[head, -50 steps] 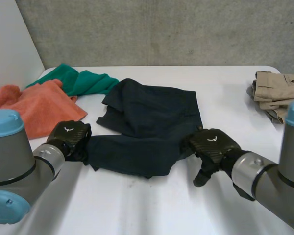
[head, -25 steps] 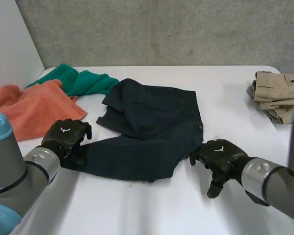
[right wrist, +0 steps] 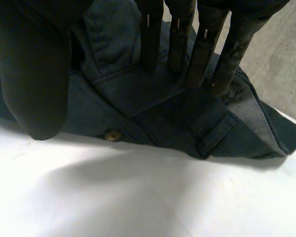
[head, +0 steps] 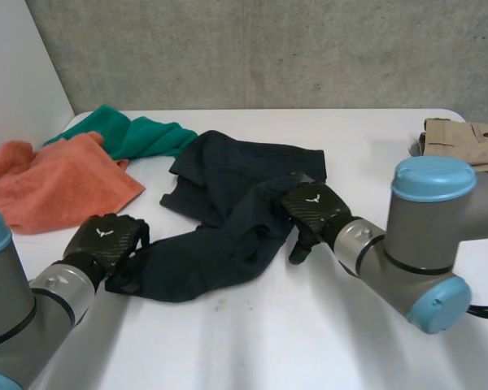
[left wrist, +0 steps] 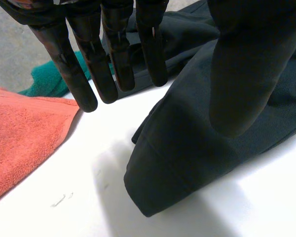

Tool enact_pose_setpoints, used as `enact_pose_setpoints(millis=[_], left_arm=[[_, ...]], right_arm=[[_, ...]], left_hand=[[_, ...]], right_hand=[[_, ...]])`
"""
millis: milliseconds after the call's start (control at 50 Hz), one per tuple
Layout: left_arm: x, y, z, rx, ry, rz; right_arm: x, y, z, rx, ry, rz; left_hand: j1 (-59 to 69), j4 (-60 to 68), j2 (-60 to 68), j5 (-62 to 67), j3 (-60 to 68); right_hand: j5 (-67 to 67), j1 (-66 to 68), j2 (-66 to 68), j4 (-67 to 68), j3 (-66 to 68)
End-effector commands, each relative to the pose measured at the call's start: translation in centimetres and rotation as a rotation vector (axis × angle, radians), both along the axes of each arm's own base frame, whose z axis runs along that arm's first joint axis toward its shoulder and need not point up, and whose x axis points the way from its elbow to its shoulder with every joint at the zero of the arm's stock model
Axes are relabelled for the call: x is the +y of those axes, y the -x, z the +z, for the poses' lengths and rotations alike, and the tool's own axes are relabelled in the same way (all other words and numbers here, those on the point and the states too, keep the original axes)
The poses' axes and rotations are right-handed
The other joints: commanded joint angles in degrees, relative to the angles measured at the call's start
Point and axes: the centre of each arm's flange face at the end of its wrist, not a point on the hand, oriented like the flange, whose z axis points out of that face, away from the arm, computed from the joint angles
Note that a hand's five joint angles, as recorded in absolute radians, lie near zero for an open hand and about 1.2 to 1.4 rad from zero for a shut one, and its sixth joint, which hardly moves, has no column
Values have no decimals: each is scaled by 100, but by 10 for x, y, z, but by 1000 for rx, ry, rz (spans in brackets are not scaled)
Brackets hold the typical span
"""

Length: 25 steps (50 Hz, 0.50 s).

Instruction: Fold the laundry.

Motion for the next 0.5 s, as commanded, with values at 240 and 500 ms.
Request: enact_pose_setpoints(millis=[240, 500], left_arm=[[0, -9, -5, -5, -23, 31], [0, -9, -6, -4, -26, 32]], right_arm=[[-6, -38, -3, -54, 160, -16], [-19, -53, -13, -76, 215, -33]], left_hand=[[313, 362, 354, 407, 322], [313, 362, 354, 407, 322]], right_hand=[[1094, 1505, 1182, 1140, 1139], [1549, 1959, 1636, 1595, 1593]])
